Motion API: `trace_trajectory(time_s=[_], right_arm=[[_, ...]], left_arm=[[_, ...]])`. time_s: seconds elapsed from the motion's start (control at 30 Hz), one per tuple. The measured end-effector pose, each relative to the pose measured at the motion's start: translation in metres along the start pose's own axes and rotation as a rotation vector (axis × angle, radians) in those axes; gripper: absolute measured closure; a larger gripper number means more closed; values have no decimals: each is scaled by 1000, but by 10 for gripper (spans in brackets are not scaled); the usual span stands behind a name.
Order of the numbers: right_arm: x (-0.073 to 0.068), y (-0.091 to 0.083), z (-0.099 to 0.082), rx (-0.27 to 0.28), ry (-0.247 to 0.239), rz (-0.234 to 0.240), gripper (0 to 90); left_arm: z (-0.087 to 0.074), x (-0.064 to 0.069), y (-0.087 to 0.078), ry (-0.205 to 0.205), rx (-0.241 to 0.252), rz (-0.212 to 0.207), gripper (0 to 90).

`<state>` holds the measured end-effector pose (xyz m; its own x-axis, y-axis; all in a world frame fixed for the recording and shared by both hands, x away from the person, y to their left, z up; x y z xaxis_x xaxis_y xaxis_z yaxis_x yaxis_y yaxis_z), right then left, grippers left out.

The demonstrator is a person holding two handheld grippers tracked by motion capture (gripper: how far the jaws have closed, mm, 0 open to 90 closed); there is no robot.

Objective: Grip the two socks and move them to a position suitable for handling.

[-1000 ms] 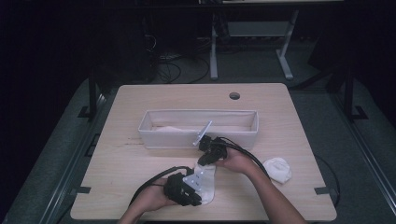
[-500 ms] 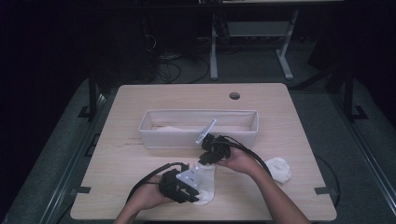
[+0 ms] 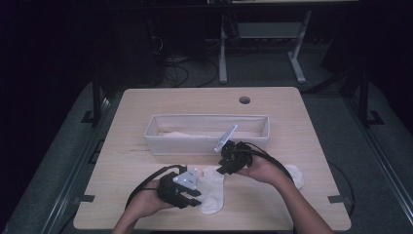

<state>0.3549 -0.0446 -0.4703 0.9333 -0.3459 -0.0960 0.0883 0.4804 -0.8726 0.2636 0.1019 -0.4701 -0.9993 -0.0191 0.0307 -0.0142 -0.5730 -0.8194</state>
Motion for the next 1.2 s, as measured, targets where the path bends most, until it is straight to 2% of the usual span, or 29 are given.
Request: trace_trajectory(time_s=[0.27,0.63,0.87,1.2], right_arm=[[2,-16,-19,-22,23,-21,629],[6,-36,-40,-24,51,-52,616],[10,-48,-55,-26,75,-73,608],[17,-63,-86,-38,120,-99,610]], left_arm=[[-7,-6,-10,-24,9,30,646],[-16,-12,-24,-59,23,71,613],[-19,-14,-29,-72,27,85,596],[-23,-16,-31,-83,24,90,589]])
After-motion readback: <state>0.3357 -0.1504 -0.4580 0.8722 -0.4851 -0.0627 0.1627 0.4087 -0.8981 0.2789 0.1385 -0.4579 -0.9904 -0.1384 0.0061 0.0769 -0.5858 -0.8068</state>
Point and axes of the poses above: each handheld gripper's, and its own axes: y roughly forward along the jaws, z roughly out of its top, x roughly to its right, the point moved 7 cm from there along y, roughly forward along the jaws, and after that the axes turned 3 degrees about y, right-handed, at the moved point
